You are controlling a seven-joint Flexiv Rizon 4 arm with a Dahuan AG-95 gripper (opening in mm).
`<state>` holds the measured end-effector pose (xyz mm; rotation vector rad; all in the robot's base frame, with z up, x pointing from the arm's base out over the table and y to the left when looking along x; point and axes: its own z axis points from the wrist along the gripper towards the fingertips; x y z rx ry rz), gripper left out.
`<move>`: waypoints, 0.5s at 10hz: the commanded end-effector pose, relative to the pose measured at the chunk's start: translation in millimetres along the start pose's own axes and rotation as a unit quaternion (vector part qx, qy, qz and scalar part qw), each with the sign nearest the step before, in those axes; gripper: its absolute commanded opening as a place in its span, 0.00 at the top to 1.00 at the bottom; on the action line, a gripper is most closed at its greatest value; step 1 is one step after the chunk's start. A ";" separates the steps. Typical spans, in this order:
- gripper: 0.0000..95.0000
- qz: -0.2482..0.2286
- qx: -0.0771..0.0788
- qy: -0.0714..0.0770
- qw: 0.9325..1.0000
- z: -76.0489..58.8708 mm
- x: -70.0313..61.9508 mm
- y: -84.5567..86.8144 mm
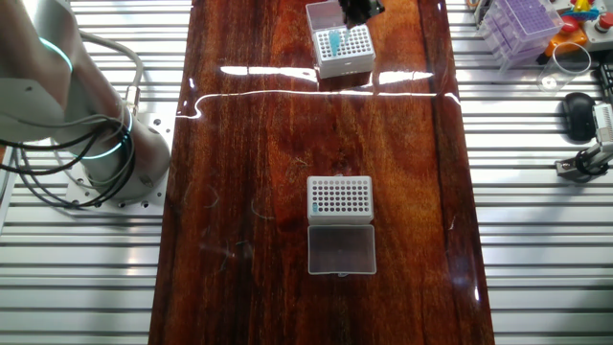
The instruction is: Transfer all medium pipette tips from one holder to another
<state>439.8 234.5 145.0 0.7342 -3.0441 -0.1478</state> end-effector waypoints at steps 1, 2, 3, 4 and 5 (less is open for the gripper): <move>1.00 0.038 0.005 0.009 0.999 2.6 0.7 0.4; 1.00 0.038 0.005 0.009 0.999 3.5 1.8 0.2; 1.00 0.039 0.005 0.009 0.999 4.8 3.1 0.2; 1.00 0.040 0.003 0.007 0.999 7.2 5.4 -0.1; 1.00 0.040 0.003 0.006 0.999 9.1 6.7 -0.4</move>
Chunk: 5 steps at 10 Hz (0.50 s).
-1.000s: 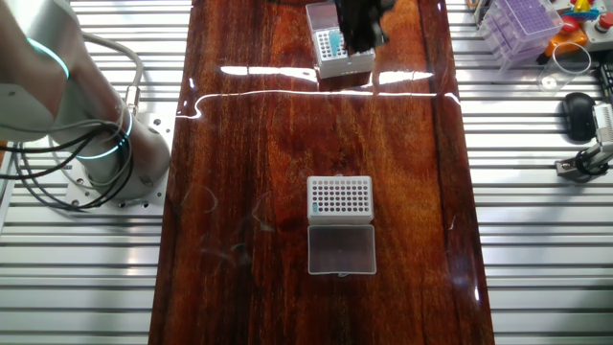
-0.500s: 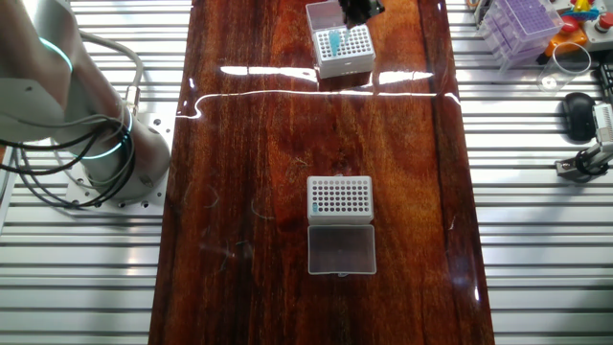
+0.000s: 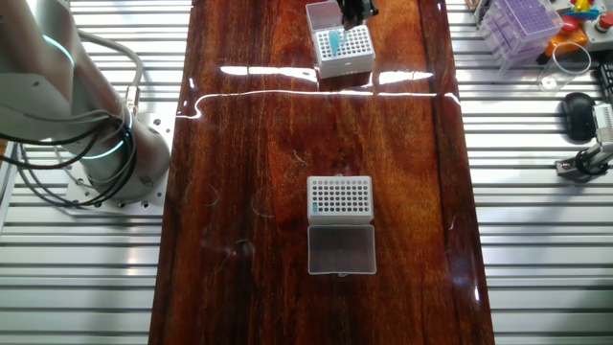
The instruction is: Transfer all medium pipette tips from one holder to another
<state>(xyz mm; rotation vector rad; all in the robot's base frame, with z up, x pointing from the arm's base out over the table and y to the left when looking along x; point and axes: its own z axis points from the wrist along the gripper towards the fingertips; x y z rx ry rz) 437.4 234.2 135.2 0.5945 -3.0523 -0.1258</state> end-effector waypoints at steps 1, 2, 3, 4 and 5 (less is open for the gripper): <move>1.00 -0.005 -0.002 -0.006 1.000 0.4 4.3 -0.8; 1.00 -0.004 -0.002 -0.006 1.000 1.7 4.1 0.0; 1.00 -0.004 -0.002 -0.006 1.000 3.0 4.6 0.9; 1.00 -0.003 -0.002 -0.007 1.000 4.0 5.2 1.7; 1.00 -0.002 -0.002 -0.009 1.000 4.9 5.5 2.5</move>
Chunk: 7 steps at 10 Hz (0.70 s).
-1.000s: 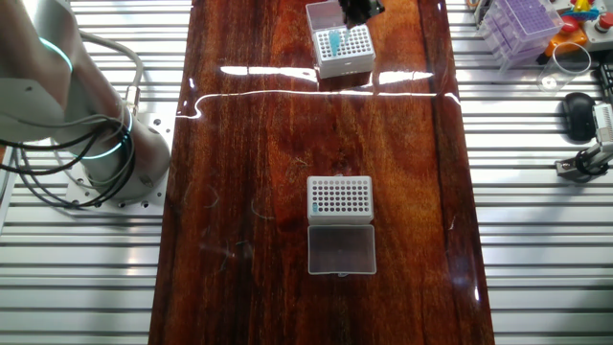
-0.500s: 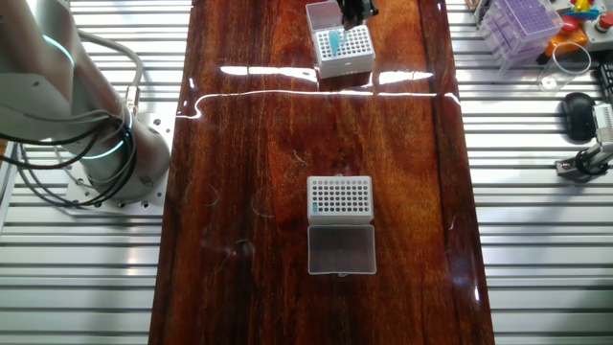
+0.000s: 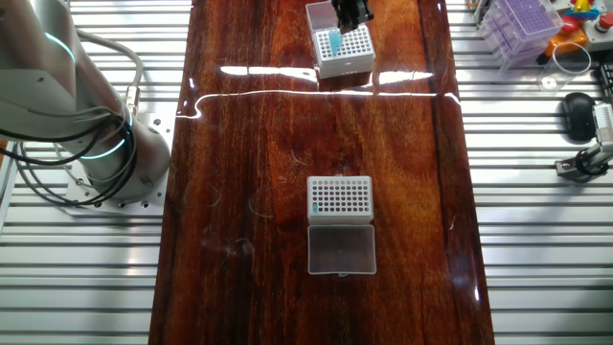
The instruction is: Transfer all medium pipette tips from one holder to another
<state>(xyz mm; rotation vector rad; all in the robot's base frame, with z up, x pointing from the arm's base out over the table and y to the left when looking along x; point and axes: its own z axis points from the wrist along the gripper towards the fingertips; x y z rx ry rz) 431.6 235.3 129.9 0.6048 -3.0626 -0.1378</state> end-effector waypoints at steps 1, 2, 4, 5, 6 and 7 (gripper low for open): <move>1.00 0.001 0.000 -0.002 1.000 -0.5 0.5 0.1; 1.00 0.002 0.000 -0.003 1.000 0.0 0.3 0.6; 1.00 0.001 0.000 -0.004 1.000 2.2 -0.1 -0.1; 1.00 0.000 0.000 -0.004 1.000 4.2 -0.5 -1.0; 1.00 -0.001 0.000 -0.005 1.000 6.9 -1.1 -2.2; 1.00 -0.002 0.000 -0.005 1.000 9.6 -1.7 -3.3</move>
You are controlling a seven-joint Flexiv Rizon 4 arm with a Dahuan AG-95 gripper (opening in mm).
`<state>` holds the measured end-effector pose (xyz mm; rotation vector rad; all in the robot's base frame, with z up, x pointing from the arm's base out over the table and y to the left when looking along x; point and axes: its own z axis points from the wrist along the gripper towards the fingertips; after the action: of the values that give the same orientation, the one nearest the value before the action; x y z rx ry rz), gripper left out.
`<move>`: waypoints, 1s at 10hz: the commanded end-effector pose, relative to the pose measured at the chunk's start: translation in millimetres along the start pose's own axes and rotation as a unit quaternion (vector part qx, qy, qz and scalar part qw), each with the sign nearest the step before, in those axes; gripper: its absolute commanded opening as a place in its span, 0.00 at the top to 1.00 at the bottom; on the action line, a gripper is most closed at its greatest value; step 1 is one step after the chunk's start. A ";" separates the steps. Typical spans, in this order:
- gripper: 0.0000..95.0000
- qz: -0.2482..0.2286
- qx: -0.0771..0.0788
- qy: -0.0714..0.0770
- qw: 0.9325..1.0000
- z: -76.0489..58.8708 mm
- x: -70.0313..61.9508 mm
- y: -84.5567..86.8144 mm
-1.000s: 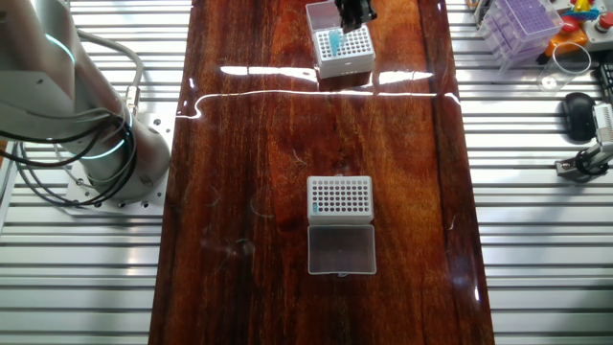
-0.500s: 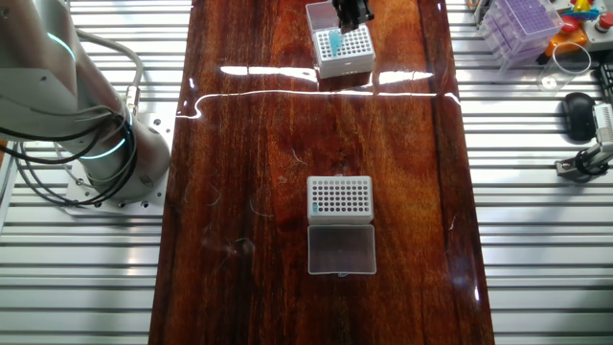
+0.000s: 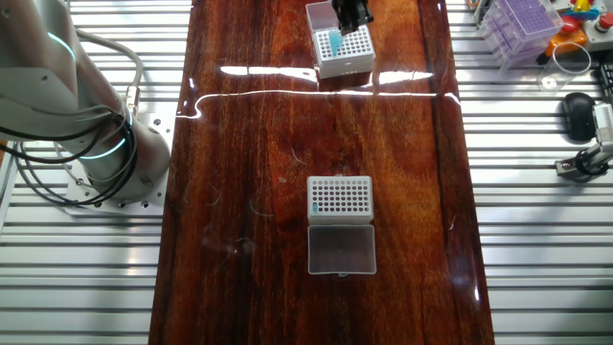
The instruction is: Transfer all medium pipette tips from one holder to another
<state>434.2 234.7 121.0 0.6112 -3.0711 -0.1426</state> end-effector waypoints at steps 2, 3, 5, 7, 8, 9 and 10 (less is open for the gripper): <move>0.80 -0.005 0.001 -0.004 1.000 6.3 -0.4 -3.1; 0.80 -0.005 0.001 -0.004 1.000 7.3 -0.6 -3.3; 0.80 -0.006 0.002 -0.003 1.000 8.2 -0.8 -3.4; 0.80 -0.006 0.004 -0.001 1.000 9.1 -0.3 -5.2; 0.80 -0.014 0.003 -0.001 1.000 9.5 1.5 -11.9; 0.80 -0.023 0.003 0.000 1.000 9.2 5.4 -21.6; 0.80 -0.040 0.002 0.003 0.999 6.6 16.6 -44.0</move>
<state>437.7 197.7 108.3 0.7098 -3.0517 -0.1302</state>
